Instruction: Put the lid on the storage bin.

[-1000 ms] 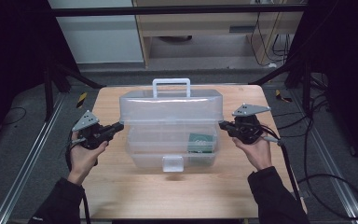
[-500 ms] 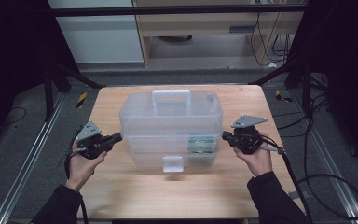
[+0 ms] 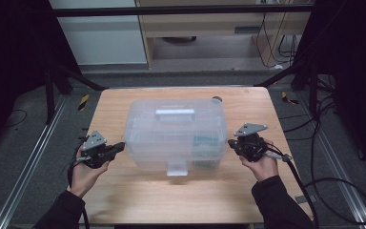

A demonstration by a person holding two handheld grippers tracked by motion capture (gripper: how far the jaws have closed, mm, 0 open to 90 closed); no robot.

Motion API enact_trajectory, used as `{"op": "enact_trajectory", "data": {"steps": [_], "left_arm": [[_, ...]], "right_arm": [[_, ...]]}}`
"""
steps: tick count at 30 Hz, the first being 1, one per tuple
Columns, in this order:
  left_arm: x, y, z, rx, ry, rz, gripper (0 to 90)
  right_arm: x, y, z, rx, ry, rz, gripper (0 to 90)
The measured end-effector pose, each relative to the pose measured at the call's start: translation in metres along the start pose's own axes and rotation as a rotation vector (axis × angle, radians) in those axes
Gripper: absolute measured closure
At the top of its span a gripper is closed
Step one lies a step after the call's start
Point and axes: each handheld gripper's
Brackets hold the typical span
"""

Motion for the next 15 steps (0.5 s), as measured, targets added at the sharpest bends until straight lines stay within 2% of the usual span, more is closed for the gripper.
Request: {"op": "enact_trajectory", "data": {"steps": [4,5,6,9,12,15], "left_arm": [[0.002,-0.009,-0.011,-0.015,0.046,-0.012,85.0],[0.002,-0.011,-0.013,-0.025,0.052,-0.01,82.9],[0.003,-0.013,-0.016,-0.032,0.062,-0.01,81.4],[0.003,-0.018,-0.023,-0.044,0.095,-0.014,74.0],[0.004,-0.024,-0.031,-0.058,0.134,-0.017,62.4],[0.005,-0.029,-0.039,-0.071,0.153,-0.033,54.5]], "right_arm": [[0.005,-0.011,0.011,-0.013,-0.078,-0.048,87.9],[0.004,-0.013,0.013,-0.009,-0.09,-0.043,86.4],[0.004,-0.015,0.016,0.018,-0.088,-0.03,84.0],[0.003,-0.023,0.026,0.036,-0.13,-0.016,73.4],[0.003,-0.033,0.037,0.081,-0.163,-0.006,58.1],[0.004,-0.044,0.046,0.112,-0.195,-0.006,43.5]]}}
Point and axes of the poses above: each handheld gripper's, and its own axes: x roughly forward along the jaws, y roughly out of its top, z roughly to its right, and after that the axes turned 8 degrees about z, right-handed
